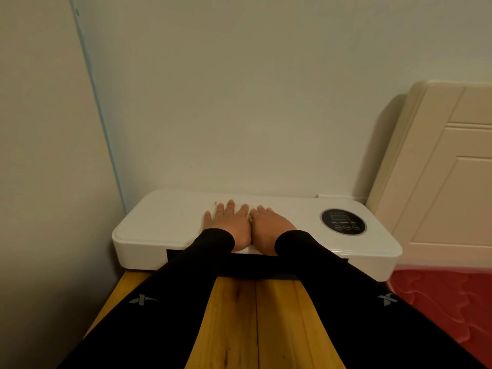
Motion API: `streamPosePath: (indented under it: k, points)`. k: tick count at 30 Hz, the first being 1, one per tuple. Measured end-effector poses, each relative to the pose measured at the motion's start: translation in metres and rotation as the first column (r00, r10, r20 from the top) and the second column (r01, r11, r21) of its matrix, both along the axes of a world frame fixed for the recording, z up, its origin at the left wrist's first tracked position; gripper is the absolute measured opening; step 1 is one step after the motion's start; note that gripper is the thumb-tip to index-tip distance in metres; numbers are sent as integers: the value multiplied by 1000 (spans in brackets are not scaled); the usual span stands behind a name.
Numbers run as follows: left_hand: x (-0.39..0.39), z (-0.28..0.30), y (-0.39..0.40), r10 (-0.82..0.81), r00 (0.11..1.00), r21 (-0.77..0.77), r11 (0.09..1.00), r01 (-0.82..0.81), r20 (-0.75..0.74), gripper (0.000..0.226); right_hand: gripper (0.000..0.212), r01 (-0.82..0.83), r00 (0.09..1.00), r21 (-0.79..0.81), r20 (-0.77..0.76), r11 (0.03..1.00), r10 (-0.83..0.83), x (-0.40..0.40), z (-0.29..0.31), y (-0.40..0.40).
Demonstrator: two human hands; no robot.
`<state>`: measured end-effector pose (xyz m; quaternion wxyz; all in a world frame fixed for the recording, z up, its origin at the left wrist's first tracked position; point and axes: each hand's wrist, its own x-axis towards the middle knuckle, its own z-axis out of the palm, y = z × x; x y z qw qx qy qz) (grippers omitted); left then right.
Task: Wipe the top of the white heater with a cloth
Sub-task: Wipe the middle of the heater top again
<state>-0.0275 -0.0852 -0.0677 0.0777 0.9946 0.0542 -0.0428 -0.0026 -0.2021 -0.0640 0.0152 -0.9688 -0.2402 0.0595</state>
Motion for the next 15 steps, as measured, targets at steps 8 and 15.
streamPosePath:
  k: [8, 15]
  points:
    - [31, -3, -1, -9, 1000, -11, 1000, 9, 3, 62, 69, 19, 1000, 6, -10, 1000, -19, 25, 1, -2]
    - [49, -5, -4, -10, 1000, 3, 1000, 10, 26, 58, 65, 49, 999, 47, -13, 998, -48, 42, -1, -6]
